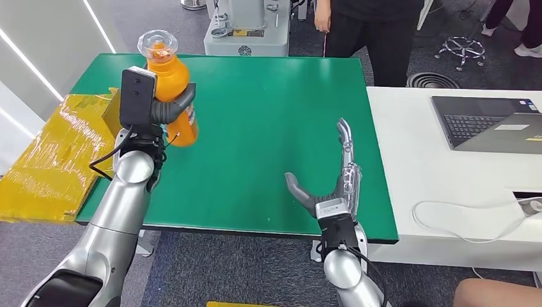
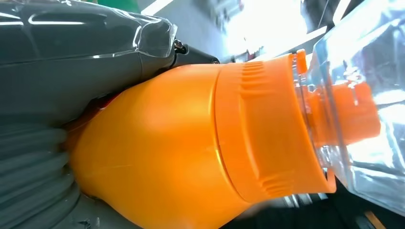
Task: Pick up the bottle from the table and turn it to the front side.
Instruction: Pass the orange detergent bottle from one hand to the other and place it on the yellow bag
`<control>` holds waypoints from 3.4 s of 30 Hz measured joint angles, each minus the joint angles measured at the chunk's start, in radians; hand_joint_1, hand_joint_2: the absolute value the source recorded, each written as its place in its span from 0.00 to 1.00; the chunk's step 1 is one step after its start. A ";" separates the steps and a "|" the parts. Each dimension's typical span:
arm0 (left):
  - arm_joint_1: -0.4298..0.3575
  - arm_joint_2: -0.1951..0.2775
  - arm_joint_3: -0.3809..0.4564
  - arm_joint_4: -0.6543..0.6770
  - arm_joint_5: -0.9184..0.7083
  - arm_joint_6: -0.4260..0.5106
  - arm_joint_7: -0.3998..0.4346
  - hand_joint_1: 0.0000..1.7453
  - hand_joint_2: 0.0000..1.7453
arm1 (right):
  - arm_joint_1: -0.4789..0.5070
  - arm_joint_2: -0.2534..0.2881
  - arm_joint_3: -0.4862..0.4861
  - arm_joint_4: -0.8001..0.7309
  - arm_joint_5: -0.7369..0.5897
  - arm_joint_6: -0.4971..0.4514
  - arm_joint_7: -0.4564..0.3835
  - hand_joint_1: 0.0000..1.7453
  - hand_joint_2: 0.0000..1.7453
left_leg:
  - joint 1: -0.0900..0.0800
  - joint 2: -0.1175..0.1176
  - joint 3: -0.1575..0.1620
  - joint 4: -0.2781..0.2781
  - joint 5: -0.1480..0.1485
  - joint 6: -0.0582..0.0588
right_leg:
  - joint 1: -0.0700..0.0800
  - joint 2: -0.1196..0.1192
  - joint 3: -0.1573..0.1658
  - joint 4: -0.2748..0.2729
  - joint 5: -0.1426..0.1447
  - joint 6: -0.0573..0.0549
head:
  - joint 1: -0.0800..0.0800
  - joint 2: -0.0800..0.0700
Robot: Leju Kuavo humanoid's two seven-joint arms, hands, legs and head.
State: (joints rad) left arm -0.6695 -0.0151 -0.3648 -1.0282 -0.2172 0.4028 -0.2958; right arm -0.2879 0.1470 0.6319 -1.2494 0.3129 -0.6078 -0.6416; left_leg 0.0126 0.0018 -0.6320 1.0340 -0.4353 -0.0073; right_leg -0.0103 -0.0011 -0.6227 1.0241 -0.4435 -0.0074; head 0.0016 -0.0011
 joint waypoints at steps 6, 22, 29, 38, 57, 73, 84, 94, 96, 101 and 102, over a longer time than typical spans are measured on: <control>-0.095 0.101 -0.012 0.076 -0.287 0.056 0.013 1.00 1.00 | 0.057 -0.009 0.027 -0.078 0.004 0.007 0.000 0.00 1.00 | 0.001 0.000 0.000 0.000 0.001 -0.001 | 0.001 0.000 0.000 0.000 0.000 -0.001 | 0.000 0.000; -0.179 0.312 -0.208 0.253 -0.775 -0.004 -0.085 1.00 1.00 | 0.121 -0.038 0.046 -0.176 -0.019 0.038 -0.017 0.00 1.00 | 0.001 0.001 0.000 0.000 0.001 -0.002 | 0.001 0.001 0.000 0.000 0.001 -0.001 | 0.000 0.000; -0.179 0.356 -0.252 0.342 -0.815 0.007 -0.148 1.00 1.00 | 0.136 -0.045 0.048 -0.203 -0.015 0.040 -0.023 0.00 1.00 | 0.001 0.001 0.000 0.000 0.001 -0.002 | 0.001 0.001 -0.001 0.000 0.001 -0.001 | 0.000 0.000; -0.177 0.365 -0.273 0.481 -0.848 0.000 -0.160 1.00 1.00 | 0.152 -0.049 0.053 -0.273 0.010 0.054 -0.003 0.00 1.00 | 0.001 0.001 0.000 0.000 0.001 -0.002 | 0.001 0.001 -0.001 0.000 0.001 -0.002 | 0.000 0.000; -0.171 0.409 -0.269 0.625 -0.832 -0.059 -0.115 1.00 1.00 | 0.149 -0.049 0.073 -0.293 0.007 0.057 0.003 0.00 1.00 | 0.002 0.001 0.000 -0.001 0.001 -0.002 | 0.001 0.001 -0.001 0.001 0.000 -0.002 | 0.000 0.000; -0.064 0.463 -0.246 0.664 -0.848 0.006 -0.133 1.00 1.00 | 0.133 -0.067 0.095 -0.293 0.011 0.120 0.010 0.00 1.00 | 0.002 0.001 0.000 -0.001 0.001 -0.002 | 0.001 0.001 -0.001 0.000 0.000 -0.003 | 0.000 0.000; -0.016 0.463 -0.233 0.665 -0.896 0.044 -0.061 0.00 1.00 | 0.119 -0.077 0.099 -0.292 -0.003 0.146 -0.004 0.00 1.00 | 0.002 0.001 0.000 -0.001 0.001 -0.002 | 0.001 0.001 -0.001 0.000 0.000 -0.003 | 0.000 0.000; 0.000 0.466 -0.204 0.669 -0.933 0.075 -0.005 0.00 1.00 | 0.100 -0.088 0.124 -0.284 -0.013 0.142 -0.008 0.00 1.00 | 0.002 0.001 0.000 -0.001 0.001 -0.002 | 0.001 0.001 -0.001 0.000 0.000 -0.003 | 0.000 0.000; 0.003 0.467 -0.195 0.669 -0.940 0.079 0.003 0.00 1.00 | 0.099 -0.091 0.127 -0.284 -0.015 0.141 -0.008 0.00 1.00 | 0.002 0.001 0.000 -0.001 0.001 -0.002 | 0.001 0.001 -0.001 0.001 0.000 -0.003 | 0.000 0.000; 0.019 0.473 -0.170 0.669 -0.944 0.117 0.014 0.00 1.00 | 0.099 -0.093 0.130 -0.284 -0.018 0.139 -0.007 0.00 1.00 | 0.002 0.001 0.000 -0.001 0.001 -0.002 | 0.001 0.001 -0.001 0.001 0.000 -0.003 | 0.000 0.000; 0.024 0.473 -0.163 0.669 -0.947 0.130 0.013 0.00 1.00 | 0.099 -0.093 0.130 -0.284 -0.018 0.138 -0.007 0.00 1.00 | 0.002 0.001 0.000 -0.001 0.001 -0.002 | 0.001 0.001 -0.001 0.001 0.000 -0.003 | 0.000 0.000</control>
State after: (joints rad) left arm -0.6452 0.4575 -0.5277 -0.3590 -1.1640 0.5332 -0.2825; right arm -0.1886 0.0542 0.7619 -1.5335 0.2952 -0.4694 -0.6491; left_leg 0.0141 0.0028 -0.6318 1.0332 -0.4339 -0.0097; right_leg -0.0089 -0.0003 -0.6233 1.0246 -0.4435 -0.0102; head 0.0018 -0.0011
